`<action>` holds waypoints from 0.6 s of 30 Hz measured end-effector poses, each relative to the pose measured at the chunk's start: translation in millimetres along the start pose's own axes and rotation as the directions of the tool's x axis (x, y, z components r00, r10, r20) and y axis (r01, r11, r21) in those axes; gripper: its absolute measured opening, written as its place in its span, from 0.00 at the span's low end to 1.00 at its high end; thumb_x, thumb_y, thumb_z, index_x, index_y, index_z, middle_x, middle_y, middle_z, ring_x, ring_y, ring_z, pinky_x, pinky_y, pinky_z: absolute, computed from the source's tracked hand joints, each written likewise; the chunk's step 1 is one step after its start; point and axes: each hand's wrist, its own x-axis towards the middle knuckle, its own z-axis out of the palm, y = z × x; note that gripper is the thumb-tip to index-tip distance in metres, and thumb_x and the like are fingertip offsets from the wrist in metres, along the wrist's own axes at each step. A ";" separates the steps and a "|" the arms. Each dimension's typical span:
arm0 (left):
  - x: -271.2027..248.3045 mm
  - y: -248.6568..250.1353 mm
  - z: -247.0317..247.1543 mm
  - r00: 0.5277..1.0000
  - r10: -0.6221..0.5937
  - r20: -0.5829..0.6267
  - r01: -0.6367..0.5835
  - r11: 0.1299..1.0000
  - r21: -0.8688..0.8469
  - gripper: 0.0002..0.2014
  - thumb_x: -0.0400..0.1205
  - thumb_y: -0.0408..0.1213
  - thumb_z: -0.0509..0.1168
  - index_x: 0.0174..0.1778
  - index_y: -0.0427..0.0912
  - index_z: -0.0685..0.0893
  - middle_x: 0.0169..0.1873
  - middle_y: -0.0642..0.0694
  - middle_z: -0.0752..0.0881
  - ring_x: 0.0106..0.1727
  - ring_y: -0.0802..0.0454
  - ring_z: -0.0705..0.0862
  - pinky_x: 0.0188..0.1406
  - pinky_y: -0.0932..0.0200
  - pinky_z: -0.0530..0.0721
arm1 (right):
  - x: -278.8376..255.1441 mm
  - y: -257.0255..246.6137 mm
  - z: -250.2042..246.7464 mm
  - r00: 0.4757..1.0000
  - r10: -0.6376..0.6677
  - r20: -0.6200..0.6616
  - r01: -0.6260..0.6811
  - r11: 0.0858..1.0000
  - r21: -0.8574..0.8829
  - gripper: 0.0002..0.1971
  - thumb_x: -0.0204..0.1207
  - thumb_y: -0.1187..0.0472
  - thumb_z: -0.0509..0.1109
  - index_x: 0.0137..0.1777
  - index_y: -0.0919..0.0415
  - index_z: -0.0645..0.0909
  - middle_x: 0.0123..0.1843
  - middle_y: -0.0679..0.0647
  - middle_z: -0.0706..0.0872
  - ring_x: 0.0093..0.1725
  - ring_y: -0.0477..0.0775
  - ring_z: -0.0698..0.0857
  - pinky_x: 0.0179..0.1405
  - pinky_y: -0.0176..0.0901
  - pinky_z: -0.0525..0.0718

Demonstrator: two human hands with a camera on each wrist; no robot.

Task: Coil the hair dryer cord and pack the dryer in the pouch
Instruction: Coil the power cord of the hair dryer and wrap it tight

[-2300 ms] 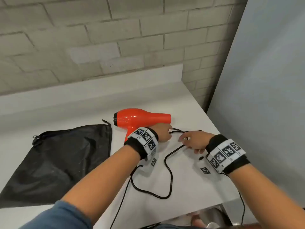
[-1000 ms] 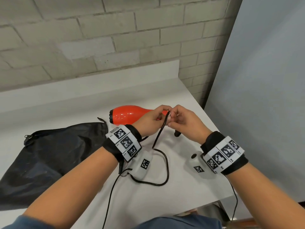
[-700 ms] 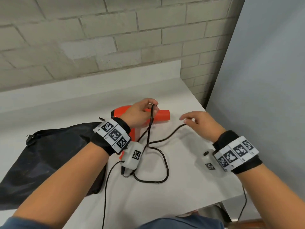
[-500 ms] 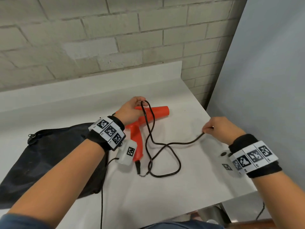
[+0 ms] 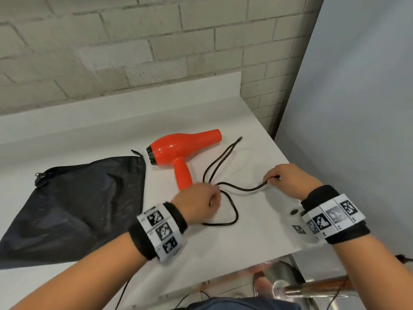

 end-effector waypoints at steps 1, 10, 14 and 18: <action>-6.9 1.2 10.2 0.992 -0.006 0.125 -0.001 0.998 0.057 0.05 0.77 0.39 0.60 0.46 0.45 0.78 0.49 0.44 0.83 0.51 0.45 0.81 0.48 0.55 0.78 | 0.6 -0.9 0.5 1.000 0.004 -0.005 -0.004 1.000 0.008 0.13 0.80 0.65 0.60 0.54 0.59 0.86 0.58 0.56 0.87 0.54 0.55 0.82 0.55 0.38 0.75; -10.5 3.8 16.7 0.951 0.018 0.310 -0.083 0.977 0.198 0.09 0.83 0.36 0.55 0.54 0.39 0.78 0.45 0.42 0.83 0.46 0.45 0.81 0.43 0.58 0.71 | -3.2 -3.9 6.5 0.999 0.022 -0.036 -0.020 0.999 0.045 0.16 0.80 0.67 0.57 0.56 0.56 0.85 0.64 0.57 0.84 0.61 0.59 0.81 0.64 0.45 0.77; -11.2 -6.5 -22.0 0.992 -0.111 -0.060 0.068 0.870 -0.489 0.07 0.84 0.34 0.55 0.44 0.40 0.77 0.31 0.48 0.81 0.28 0.57 0.82 0.31 0.59 0.82 | -8.1 -3.2 6.7 0.996 0.061 0.058 -0.057 0.995 -0.079 0.19 0.79 0.70 0.55 0.54 0.54 0.87 0.64 0.55 0.84 0.60 0.59 0.82 0.64 0.45 0.79; 2.6 -29.7 -44.6 0.928 -0.329 -0.177 0.116 0.705 -0.700 0.10 0.85 0.36 0.53 0.38 0.47 0.75 0.33 0.48 0.83 0.29 0.54 0.86 0.36 0.51 0.86 | -16.7 -9.6 7.3 0.980 0.069 0.184 -0.024 0.971 -0.237 0.15 0.78 0.65 0.61 0.50 0.48 0.87 0.59 0.50 0.83 0.61 0.57 0.80 0.64 0.45 0.74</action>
